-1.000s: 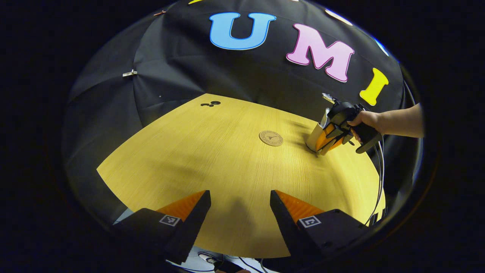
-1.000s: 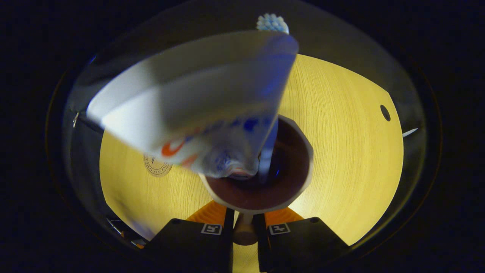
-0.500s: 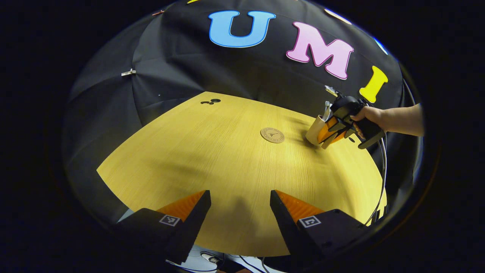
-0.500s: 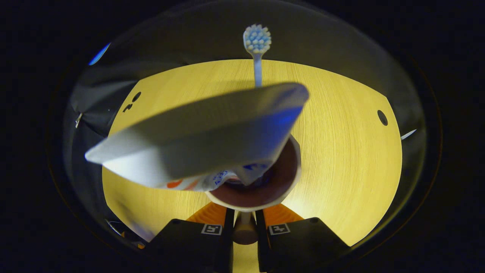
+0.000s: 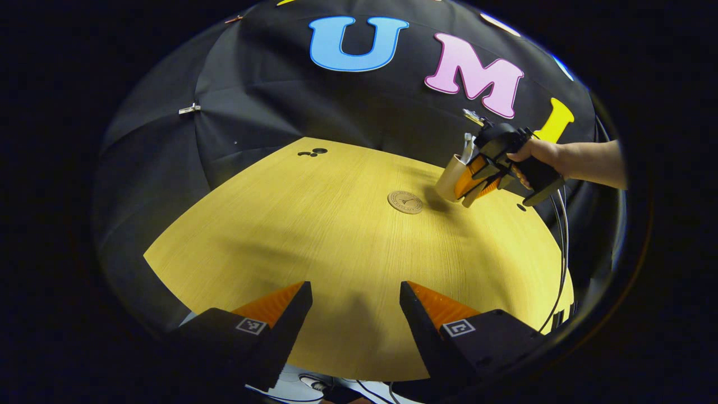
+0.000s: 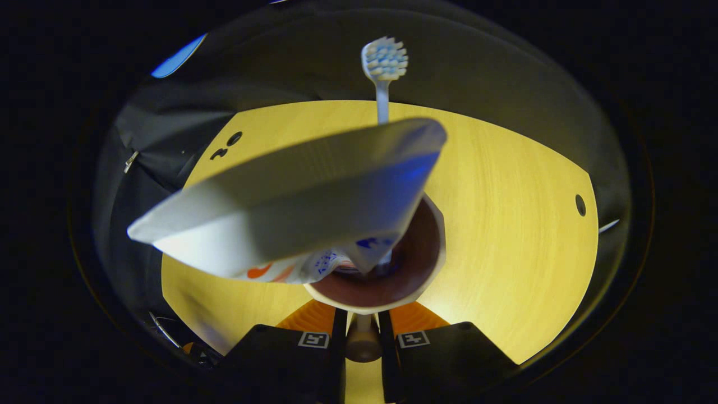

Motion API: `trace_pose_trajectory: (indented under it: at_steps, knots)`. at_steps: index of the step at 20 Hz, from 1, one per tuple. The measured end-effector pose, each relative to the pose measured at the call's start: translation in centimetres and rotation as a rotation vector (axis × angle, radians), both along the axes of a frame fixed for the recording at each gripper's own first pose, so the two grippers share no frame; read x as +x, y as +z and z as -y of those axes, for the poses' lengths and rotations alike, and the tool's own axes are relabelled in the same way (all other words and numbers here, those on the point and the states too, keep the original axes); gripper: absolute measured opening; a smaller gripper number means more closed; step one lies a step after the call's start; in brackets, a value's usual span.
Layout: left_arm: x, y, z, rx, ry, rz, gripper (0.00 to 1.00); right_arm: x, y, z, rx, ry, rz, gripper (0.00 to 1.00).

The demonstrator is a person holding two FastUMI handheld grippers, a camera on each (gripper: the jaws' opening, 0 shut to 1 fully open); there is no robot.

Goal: Put the toothbrush and toothpaste on the desktop into the cup, then pick up the cup and place it on the coaster on the desktop.

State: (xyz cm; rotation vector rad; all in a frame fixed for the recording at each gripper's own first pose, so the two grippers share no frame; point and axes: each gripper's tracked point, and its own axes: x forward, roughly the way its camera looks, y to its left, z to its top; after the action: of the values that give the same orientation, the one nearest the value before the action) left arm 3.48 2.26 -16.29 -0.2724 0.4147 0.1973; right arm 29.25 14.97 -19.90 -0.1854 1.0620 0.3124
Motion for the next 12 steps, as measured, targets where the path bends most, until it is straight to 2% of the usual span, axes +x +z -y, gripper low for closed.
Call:
trace_pose_trajectory:
  at_steps: [8, 12]
  knots:
    - [0.0, 0.5, -2.5, -0.026, 0.074, 0.013, 0.98, -1.5, -2.8, -6.8, -0.041, 0.122, -0.038, 0.29]
    - [-0.2, 0.7, -3.0, -0.035, 0.087, 0.013, 0.98, -1.6, -3.5, -7.7, -0.076, 0.144, -0.04, 0.29]
